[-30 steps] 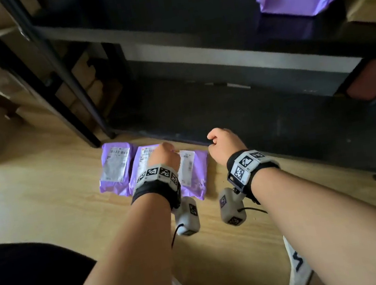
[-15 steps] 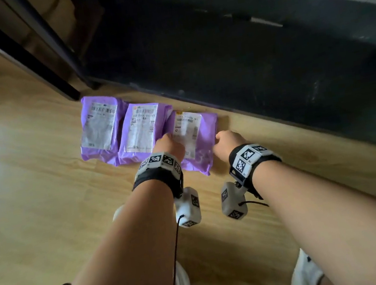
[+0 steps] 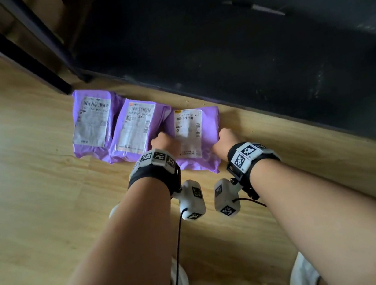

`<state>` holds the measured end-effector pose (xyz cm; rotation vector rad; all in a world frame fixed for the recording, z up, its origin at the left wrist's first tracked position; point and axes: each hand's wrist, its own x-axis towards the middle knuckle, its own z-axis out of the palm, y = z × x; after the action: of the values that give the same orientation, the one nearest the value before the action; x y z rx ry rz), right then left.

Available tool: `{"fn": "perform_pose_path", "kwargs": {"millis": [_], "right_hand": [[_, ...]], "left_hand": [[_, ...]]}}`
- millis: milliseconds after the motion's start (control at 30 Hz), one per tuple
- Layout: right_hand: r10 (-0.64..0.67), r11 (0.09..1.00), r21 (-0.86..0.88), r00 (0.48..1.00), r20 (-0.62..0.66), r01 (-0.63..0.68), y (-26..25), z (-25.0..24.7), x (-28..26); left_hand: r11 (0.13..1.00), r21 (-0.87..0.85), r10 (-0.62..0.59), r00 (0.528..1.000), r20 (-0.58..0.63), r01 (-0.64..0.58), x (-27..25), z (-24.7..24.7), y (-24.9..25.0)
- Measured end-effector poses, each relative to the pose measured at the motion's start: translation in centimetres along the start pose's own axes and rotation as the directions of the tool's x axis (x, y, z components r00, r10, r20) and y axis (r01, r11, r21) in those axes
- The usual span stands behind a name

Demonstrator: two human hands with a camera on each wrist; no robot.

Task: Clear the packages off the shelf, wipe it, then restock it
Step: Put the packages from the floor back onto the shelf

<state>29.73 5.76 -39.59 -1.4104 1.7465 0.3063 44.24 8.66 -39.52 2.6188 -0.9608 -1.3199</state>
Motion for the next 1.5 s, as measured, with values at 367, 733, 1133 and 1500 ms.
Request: {"fn": "perform_pose_path", "kwargs": {"millis": [367,733,1133,1500], "right_hand": [[-0.186,0.979,0.066,0.975,-0.123,0.195,-0.3,-3.2,-5.2],[-0.335,0.920,0.082,0.879,-0.339,0.382,-1.1,-9.3,-13.9],[-0.530,0.780,-0.058,0.609,-0.590,0.623,-6.3,-16.0,-22.1],[-0.498,0.757,-0.067,0.507,-0.704,0.651,-11.7,-25.7,-24.6]], "left_hand": [[0.988,-0.124,0.097,0.994,0.042,-0.091,-5.9,-1.6,-0.1],[0.946,-0.201,0.208,0.951,-0.227,-0.255,-15.6,-5.3,0.7],[0.762,-0.436,0.157,0.790,-0.593,-0.479,-21.4,-13.2,3.4],[0.657,-0.393,0.237,0.672,-0.701,-0.643,-24.4,-22.4,12.9]]}}
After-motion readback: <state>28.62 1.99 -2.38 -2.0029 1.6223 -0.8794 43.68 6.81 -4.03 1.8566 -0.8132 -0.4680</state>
